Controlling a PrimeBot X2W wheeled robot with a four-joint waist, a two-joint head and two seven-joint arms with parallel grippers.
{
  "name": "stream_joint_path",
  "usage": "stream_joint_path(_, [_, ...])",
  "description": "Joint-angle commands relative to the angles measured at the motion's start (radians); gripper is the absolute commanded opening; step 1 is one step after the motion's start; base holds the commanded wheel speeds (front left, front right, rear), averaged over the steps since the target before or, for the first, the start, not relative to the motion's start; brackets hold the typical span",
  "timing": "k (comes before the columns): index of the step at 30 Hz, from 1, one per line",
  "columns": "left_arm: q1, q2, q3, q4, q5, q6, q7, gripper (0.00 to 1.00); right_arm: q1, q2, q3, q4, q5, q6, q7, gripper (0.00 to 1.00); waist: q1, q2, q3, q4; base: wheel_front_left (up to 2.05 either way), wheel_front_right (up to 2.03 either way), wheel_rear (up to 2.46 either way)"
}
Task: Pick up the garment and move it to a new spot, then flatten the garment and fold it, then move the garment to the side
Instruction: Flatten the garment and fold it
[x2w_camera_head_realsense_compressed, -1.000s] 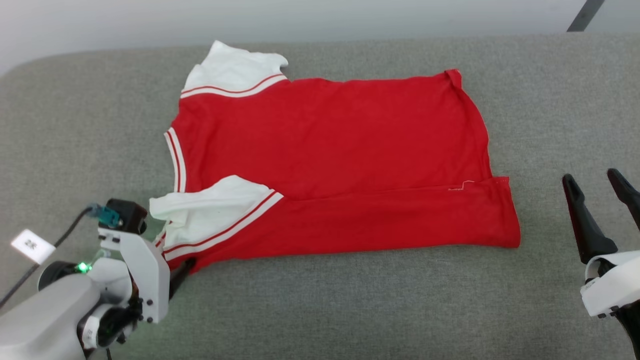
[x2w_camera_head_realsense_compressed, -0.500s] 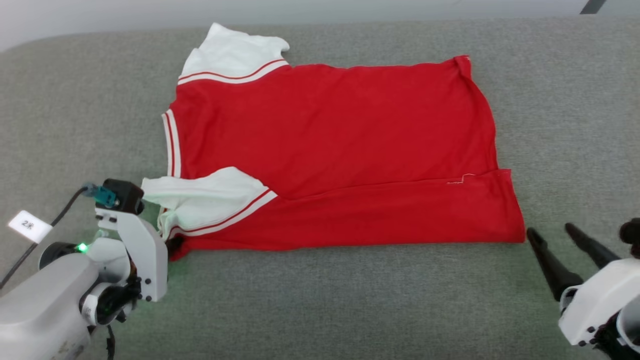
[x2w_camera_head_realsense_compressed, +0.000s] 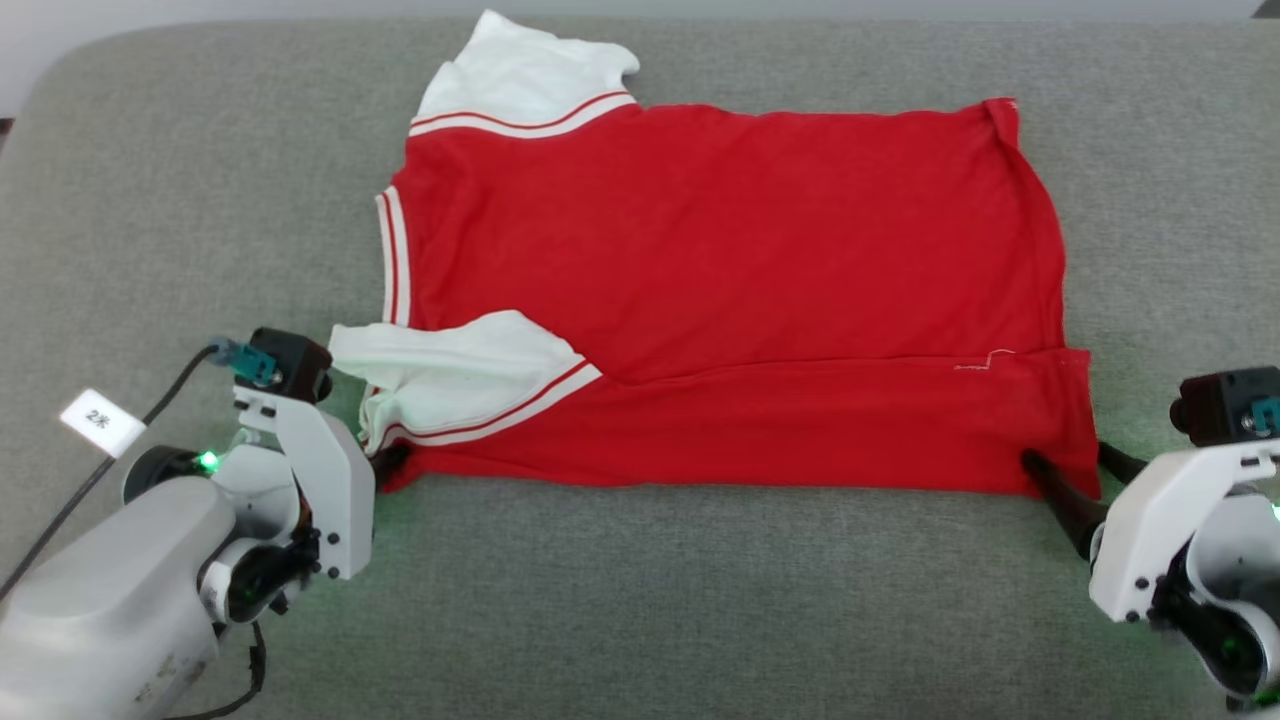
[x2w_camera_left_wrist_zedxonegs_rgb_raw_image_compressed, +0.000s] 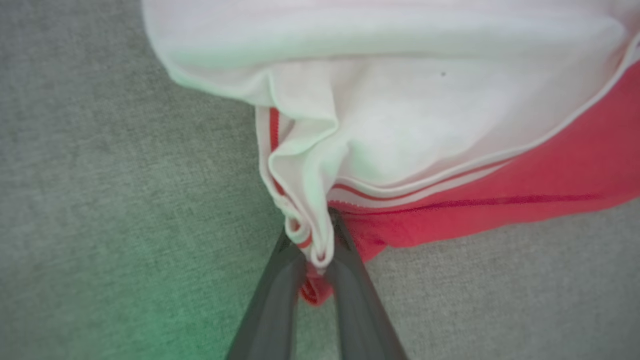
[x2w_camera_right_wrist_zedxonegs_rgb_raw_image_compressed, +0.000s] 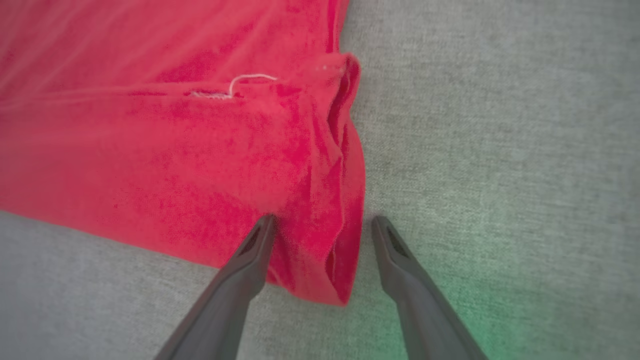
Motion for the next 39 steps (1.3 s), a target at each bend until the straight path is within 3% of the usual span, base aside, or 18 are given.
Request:
stream_joint_path(1, [0.026, -0.052, -0.028, 0.020, 0.012, -0.001, 0.005, 0.00, -0.012, -0.001, 0.011, 0.037, -0.010, -0.001, 0.020, 1.00, 0.0000, 0.0000, 0.007, 0.011, 0.00, 0.00, 0.00])
stream_joint_path(4, [0.022, -0.055, -0.027, 0.025, 0.011, -0.005, 0.003, 0.00, -0.038, 0.003, 0.041, 0.117, -0.009, -0.001, 0.052, 1.00, 0.0000, 0.0000, 0.010, 0.016, 0.00, 0.00, 0.00])
stream_joint_path(5, [0.021, -0.056, -0.027, 0.027, 0.011, -0.007, 0.003, 0.00, -0.047, 0.000, 0.055, 0.136, -0.015, -0.001, 0.054, 0.85, 0.0000, 0.0000, 0.011, 0.018, 0.00, 0.00, 0.00])
stream_joint_path(6, [0.021, -0.055, -0.027, 0.030, 0.012, -0.010, 0.002, 0.00, -0.056, 0.002, 0.059, 0.159, -0.011, -0.001, 0.056, 0.24, 0.0000, 0.0000, 0.012, 0.019, 0.00, 0.00, 0.00])
stream_joint_path(7, [0.021, -0.057, -0.027, 0.032, 0.010, -0.011, 0.001, 0.00, -0.061, -0.006, 0.075, 0.180, -0.013, -0.001, 0.069, 0.00, 0.0000, 0.0000, 0.012, 0.020, 0.00, 0.00, 0.00])
stream_joint_path(15, [0.035, -0.034, -0.018, 0.032, -0.016, -0.022, 0.017, 0.00, -0.089, -0.063, 0.091, 0.199, 0.024, -0.001, 0.076, 0.00, 0.0000, 0.0000, -0.009, 0.020, 0.00, 0.00, 0.00])
stream_joint_path(22, [0.044, 0.023, -0.012, -0.038, -0.035, -0.004, 0.051, 0.00, -0.063, -0.102, 0.073, 0.145, 0.052, -0.001, 0.089, 0.00, 0.0000, 0.0000, -0.056, 0.017, 0.00, 0.00, 0.00])
stream_joint_path(33, [0.099, 0.139, -0.017, -0.262, -0.064, 0.121, 0.122, 0.00, 0.047, -0.166, 0.060, 0.012, 0.107, -0.001, 0.196, 0.00, 0.0000, 0.0000, -0.115, 0.020, 0.00, 0.00, 0.00])
stream_joint_path(39, [0.142, 0.180, -0.024, -0.373, -0.078, 0.184, 0.139, 0.00, 0.110, -0.167, 0.020, -0.040, 0.121, -0.001, 0.238, 0.00, 0.0000, 0.0000, -0.126, 0.019, 0.00, 0.00, 0.00])
